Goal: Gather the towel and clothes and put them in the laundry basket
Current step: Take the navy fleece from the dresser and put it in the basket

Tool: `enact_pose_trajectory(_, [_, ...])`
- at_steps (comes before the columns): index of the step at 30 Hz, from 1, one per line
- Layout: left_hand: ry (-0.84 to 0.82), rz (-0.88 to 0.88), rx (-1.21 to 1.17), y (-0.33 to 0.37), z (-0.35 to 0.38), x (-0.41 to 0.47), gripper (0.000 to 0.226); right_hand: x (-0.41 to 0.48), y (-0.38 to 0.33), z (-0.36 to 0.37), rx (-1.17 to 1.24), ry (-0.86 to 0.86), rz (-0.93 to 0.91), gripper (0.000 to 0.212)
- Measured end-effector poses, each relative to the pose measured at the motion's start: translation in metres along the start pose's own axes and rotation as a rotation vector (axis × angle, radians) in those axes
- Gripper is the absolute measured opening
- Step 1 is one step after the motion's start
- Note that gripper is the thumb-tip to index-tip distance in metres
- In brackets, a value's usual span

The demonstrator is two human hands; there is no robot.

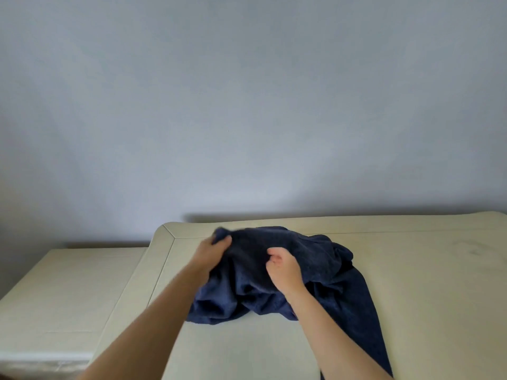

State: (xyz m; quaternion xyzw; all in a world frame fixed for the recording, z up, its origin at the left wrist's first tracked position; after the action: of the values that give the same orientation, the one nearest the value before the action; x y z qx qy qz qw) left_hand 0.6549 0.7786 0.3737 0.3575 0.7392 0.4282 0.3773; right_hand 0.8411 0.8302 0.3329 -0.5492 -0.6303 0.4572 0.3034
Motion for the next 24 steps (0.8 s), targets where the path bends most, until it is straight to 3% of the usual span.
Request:
enact_pose_trajectory(3, [0.02, 0.124, -0.139, 0.058, -0.029, -0.01, 0.012, 0.006, 0.001, -0.016, -0.218, -0.008, -0.025, 0.071])
enact_pose_trajectory(8, [-0.052, 0.362, -0.217, 0.134, -0.052, -0.036, 0.01, 0.008, -0.01, -0.038, -0.502, 0.018, -0.058, 0.114])
enact_pose_trajectory(10, [-0.051, 0.442, -0.256, 0.159, -0.061, -0.05, 0.011, 0.01, -0.018, -0.045, -0.539, 0.042, -0.085, 0.104])
enact_pose_trajectory(13, [-0.001, 0.57, -0.256, 0.185, -0.08, -0.07, 0.011, 0.008, -0.041, -0.058, -0.429, 0.158, -0.193, 0.041])
enact_pose_trajectory(14, [0.037, 0.602, -0.245, 0.19, -0.088, -0.075, 0.011, 0.007, -0.044, -0.061, -0.347, 0.161, -0.176, 0.03])
enact_pose_trajectory(17, [0.199, 0.634, -0.224, 0.191, -0.118, -0.08, 0.012, 0.005, -0.055, -0.07, -0.178, 0.149, -0.141, 0.023])
enact_pose_trajectory(21, [0.52, 0.625, -0.186, 0.177, -0.175, -0.083, 0.022, 0.0, -0.097, -0.097, -0.188, 0.224, -0.234, 0.023])
enact_pose_trajectory(24, [0.504, 0.599, -0.34, 0.167, -0.197, -0.083, 0.021, -0.008, -0.135, -0.124, -0.167, 0.303, -0.344, 0.03])
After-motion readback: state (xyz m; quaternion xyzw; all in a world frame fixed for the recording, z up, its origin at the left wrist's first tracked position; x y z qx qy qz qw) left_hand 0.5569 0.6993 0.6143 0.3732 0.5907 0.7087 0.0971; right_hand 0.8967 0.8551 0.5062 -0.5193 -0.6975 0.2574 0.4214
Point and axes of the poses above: each hand's wrist, its own x-axis towards the middle knuckle, its own z-axis out of the palm, y = z × x, the point moved 10 cm from there along x, towards the middle knuckle, and after that the axes turned 4 degrees about x, right-handed, at the moved point
